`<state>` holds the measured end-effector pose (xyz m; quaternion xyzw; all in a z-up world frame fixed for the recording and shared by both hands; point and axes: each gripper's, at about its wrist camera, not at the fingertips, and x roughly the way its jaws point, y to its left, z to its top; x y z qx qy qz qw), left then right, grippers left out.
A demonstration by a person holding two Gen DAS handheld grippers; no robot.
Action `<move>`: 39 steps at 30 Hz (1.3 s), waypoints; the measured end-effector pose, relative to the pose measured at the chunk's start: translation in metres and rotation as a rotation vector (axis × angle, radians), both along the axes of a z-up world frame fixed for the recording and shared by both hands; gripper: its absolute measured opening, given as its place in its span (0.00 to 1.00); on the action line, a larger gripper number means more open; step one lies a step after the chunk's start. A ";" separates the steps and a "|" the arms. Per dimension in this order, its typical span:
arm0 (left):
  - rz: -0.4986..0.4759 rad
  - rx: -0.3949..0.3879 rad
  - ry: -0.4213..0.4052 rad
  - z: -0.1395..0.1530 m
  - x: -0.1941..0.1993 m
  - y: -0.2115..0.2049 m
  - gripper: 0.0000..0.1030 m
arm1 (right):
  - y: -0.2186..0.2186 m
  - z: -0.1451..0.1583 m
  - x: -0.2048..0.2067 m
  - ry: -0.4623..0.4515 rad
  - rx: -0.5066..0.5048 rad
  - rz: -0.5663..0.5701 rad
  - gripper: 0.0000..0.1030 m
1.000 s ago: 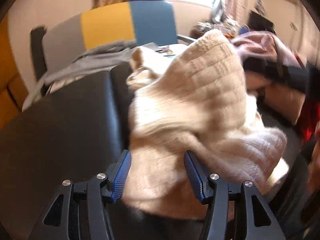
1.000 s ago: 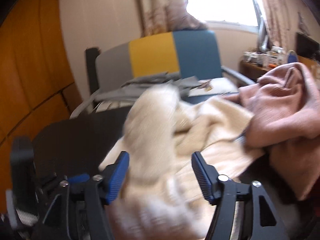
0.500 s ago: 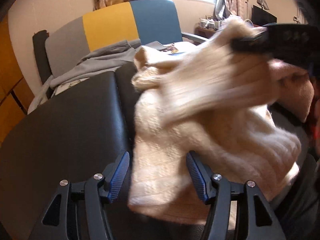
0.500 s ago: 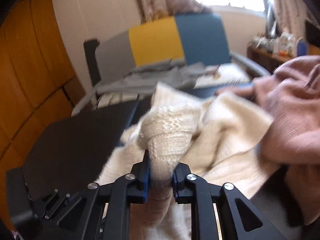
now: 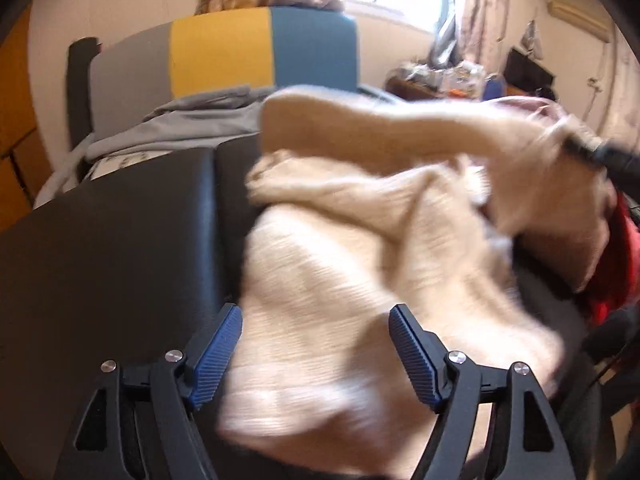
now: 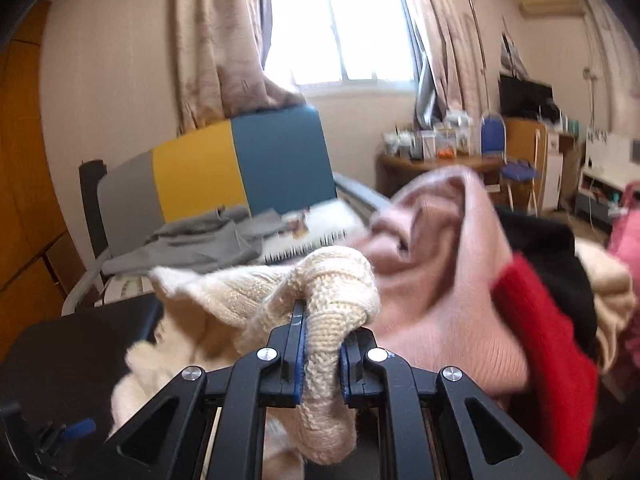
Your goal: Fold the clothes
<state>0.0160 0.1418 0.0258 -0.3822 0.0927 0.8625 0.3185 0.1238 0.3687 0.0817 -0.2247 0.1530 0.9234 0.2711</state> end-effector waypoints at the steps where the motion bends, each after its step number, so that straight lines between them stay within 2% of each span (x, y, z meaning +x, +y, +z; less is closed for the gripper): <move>1: -0.022 0.010 -0.004 0.003 0.003 0.005 0.79 | 0.000 -0.006 -0.001 -0.009 -0.015 0.001 0.13; 4: -0.068 -0.001 -0.008 0.010 0.011 0.025 0.80 | -0.006 -0.024 -0.001 -0.025 -0.055 0.017 0.13; 10: -0.078 -0.145 -0.001 -0.020 0.007 0.068 0.84 | -0.029 -0.034 -0.010 -0.037 -0.026 0.085 0.13; 11: -0.079 -0.169 0.001 -0.025 0.006 0.075 0.88 | -0.033 -0.036 -0.009 -0.039 -0.018 0.095 0.13; 12: -0.078 -0.176 -0.002 -0.029 0.005 0.079 0.89 | -0.036 -0.037 -0.008 -0.040 -0.012 0.105 0.13; 14: -0.062 -0.110 -0.027 -0.034 0.000 0.070 0.89 | -0.039 -0.040 -0.006 -0.045 -0.004 0.114 0.13; 16: -0.064 -0.072 -0.047 -0.036 -0.005 0.065 0.82 | -0.040 -0.044 -0.005 -0.053 -0.006 0.119 0.13; 17: -0.073 -0.067 -0.050 -0.033 -0.007 0.062 0.69 | -0.040 -0.046 -0.004 -0.056 -0.011 0.120 0.13; 18: -0.083 -0.063 -0.053 -0.030 -0.008 0.059 0.46 | -0.040 -0.049 -0.003 -0.058 -0.017 0.119 0.13; 19: -0.087 -0.058 -0.058 -0.026 -0.010 0.056 0.31 | -0.039 -0.050 -0.001 -0.059 -0.023 0.118 0.13; 20: -0.083 -0.047 -0.070 -0.020 -0.014 0.049 0.18 | -0.038 -0.050 0.000 -0.060 -0.027 0.118 0.13; 21: -0.084 -0.024 -0.087 -0.013 -0.017 0.042 0.15 | -0.038 -0.050 0.000 -0.058 -0.030 0.118 0.13; 23: -0.092 0.013 -0.084 0.003 -0.020 0.028 0.14 | -0.040 -0.049 0.001 -0.057 -0.028 0.118 0.13; 26: -0.077 0.046 -0.012 0.032 -0.018 0.004 0.13 | -0.044 -0.045 0.000 -0.060 -0.015 0.123 0.13; 31: 0.025 0.157 0.005 0.073 -0.041 -0.053 0.13 | -0.054 -0.041 -0.001 -0.065 -0.008 0.146 0.13; 35: 0.097 0.195 -0.008 0.091 -0.057 -0.108 0.13 | -0.065 -0.033 0.001 -0.053 -0.009 0.191 0.13; 39: 0.168 0.193 -0.019 0.098 -0.069 -0.160 0.13 | -0.077 -0.022 0.006 -0.012 -0.005 0.249 0.13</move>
